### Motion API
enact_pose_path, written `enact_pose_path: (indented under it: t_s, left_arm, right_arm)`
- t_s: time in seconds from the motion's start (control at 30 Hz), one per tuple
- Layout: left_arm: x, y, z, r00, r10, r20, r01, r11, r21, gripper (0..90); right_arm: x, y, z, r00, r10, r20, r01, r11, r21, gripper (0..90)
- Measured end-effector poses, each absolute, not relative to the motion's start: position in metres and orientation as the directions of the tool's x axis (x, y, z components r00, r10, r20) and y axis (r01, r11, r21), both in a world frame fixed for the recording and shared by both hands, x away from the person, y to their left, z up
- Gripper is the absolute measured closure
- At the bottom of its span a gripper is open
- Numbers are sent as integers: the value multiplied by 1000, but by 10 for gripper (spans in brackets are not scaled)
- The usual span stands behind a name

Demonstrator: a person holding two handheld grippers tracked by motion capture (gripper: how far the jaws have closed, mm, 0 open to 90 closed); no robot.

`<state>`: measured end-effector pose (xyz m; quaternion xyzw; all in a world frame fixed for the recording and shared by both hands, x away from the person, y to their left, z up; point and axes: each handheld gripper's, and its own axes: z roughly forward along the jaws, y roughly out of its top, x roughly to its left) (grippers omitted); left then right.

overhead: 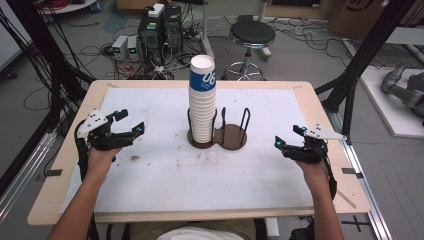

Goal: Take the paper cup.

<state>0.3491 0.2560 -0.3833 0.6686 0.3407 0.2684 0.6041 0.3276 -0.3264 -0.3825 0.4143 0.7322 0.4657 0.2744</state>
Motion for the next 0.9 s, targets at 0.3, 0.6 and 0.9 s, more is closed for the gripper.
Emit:
enact_pose_path:
  t_s: [0.3, 0.6, 0.9]
  left_arm:
    - [349, 255, -386, 621, 781, -61, 148, -40, 988, 164]
    - [348, 254, -386, 629, 776, -54, 148, -50, 988, 164]
    - [349, 254, -387, 632, 772, -66, 155, -42, 987, 164]
  right_arm:
    - [329, -324, -379, -521, 853, -7, 331, 209, 920, 188]
    - [329, -302, -369, -579, 815, 18, 303, 195, 933, 188]
    - [338, -255, -342, -662, 748, 39, 263, 184, 947, 188]
